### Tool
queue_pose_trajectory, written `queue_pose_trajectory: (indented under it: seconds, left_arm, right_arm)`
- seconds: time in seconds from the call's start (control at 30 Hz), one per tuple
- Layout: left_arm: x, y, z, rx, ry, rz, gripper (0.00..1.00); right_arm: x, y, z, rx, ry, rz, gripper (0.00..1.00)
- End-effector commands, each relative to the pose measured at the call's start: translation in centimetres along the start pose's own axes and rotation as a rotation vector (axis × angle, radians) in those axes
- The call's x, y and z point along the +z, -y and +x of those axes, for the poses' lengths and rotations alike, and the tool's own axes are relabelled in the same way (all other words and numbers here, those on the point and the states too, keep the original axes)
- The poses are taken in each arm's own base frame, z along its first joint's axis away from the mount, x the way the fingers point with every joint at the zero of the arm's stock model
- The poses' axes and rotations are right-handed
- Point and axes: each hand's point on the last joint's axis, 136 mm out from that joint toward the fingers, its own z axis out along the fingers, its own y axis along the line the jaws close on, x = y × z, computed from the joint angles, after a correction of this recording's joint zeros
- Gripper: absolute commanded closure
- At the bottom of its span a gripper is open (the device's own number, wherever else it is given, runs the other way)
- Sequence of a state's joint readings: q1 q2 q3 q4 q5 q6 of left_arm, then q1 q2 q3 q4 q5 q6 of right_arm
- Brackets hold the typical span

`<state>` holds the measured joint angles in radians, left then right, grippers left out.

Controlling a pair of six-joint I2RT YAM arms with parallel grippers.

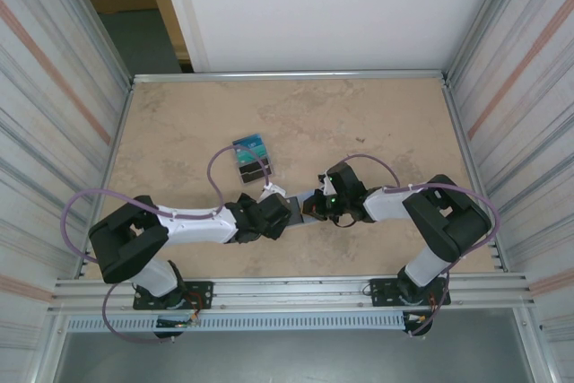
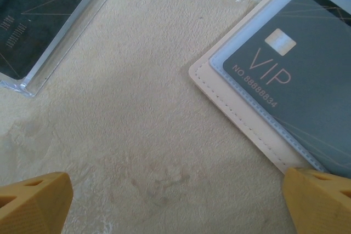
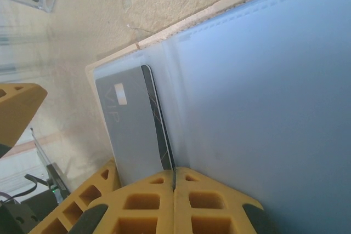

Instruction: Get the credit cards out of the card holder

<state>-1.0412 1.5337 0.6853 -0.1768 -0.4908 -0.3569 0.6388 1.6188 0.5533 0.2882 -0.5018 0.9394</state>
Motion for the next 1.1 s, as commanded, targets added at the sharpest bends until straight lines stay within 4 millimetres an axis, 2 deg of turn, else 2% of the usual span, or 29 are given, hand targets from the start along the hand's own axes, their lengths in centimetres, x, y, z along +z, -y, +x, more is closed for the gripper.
queue_pose_trajectory:
  seconds: [0.0, 0.23, 0.7, 0.93, 1.0, 1.07]
  left_arm:
    - [0.0, -0.3, -0.1, 0.0, -0.005, -0.036, 0.02]
    - [0.0, -0.4, -0.2, 0.001, -0.005, -0.04, 0.01]
    - [-0.3, -0.5, -1.0, 0.02, 0.01, -0.052, 0.01]
    - [-1.1, -0.5, -3.1, 0.021, 0.065, -0.057, 0.01]
    - [-1.1, -0.6, -4.1, 0.009, 0.077, -0.06, 0.01]
    - [-0.8, -0.5, -4.6, -0.016, 0.07, -0.037, 0.01]
  right_arm:
    - [-0.5, 0.9, 0.2, 0.011, 0.001, 0.038, 1.0]
    - [-1.5, 1.3, -0.4, -0.013, 0.029, 0.1, 1.0]
    - [-2.7, 0.9, -1.2, -0.03, 0.065, 0.119, 1.0]
    - [-2.9, 0.1, -1.2, -0.041, 0.058, 0.096, 1.0]
    - [-3.1, -0.2, -1.2, -0.053, 0.057, 0.088, 0.95]
    - [-3.3, -0.5, -1.2, -0.072, 0.058, 0.087, 0.85]
